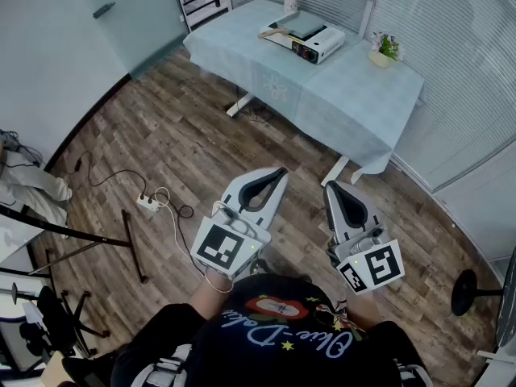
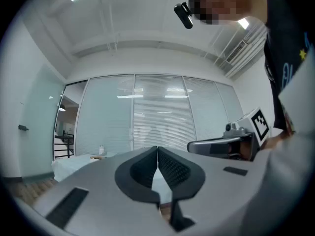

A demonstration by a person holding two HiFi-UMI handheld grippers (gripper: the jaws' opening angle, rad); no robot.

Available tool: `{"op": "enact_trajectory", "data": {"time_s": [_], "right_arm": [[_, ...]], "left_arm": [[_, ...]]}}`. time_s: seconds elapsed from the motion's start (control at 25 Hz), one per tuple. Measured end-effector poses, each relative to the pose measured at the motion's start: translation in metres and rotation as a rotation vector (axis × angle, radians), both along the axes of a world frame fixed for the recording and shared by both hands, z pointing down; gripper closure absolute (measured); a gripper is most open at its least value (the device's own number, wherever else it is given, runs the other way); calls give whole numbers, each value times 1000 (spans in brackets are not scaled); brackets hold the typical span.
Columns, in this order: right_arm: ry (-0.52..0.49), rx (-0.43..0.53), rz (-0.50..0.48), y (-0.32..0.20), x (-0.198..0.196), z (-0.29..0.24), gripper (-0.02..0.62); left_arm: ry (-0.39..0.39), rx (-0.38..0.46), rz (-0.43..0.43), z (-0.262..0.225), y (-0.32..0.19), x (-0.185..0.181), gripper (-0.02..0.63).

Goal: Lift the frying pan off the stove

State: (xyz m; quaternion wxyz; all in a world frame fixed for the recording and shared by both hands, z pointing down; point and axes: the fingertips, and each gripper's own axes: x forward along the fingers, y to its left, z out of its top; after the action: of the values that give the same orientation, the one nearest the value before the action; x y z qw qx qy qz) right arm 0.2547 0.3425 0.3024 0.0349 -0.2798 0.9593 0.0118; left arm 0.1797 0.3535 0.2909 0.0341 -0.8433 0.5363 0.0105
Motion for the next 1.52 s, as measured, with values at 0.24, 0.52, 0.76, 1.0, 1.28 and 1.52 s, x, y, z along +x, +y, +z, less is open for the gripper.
{"op": "enact_trajectory", "data": {"time_s": [0.24, 0.52, 0.76, 1.0, 1.28, 1.52], "right_arm": [[6, 0, 11, 5, -17, -1, 595], [-25, -5, 41, 4, -34, -2, 595], [-42, -17, 54, 12, -52, -5, 595], [-58, -30, 69, 18, -61, -3, 595], [-49, -63, 77, 21, -64, 5, 595], [-63, -86, 71, 6, -61, 11, 595]], "left_arm": [[-1, 4, 12, -2, 5, -16, 600], [9, 20, 20, -2, 7, -38, 600], [20, 10, 42, -1, 14, -59, 600], [24, 8, 49, 5, 18, -73, 600], [22, 4, 54, 9, 20, -80, 600], [31, -10, 43, 16, 13, -79, 600]]}}
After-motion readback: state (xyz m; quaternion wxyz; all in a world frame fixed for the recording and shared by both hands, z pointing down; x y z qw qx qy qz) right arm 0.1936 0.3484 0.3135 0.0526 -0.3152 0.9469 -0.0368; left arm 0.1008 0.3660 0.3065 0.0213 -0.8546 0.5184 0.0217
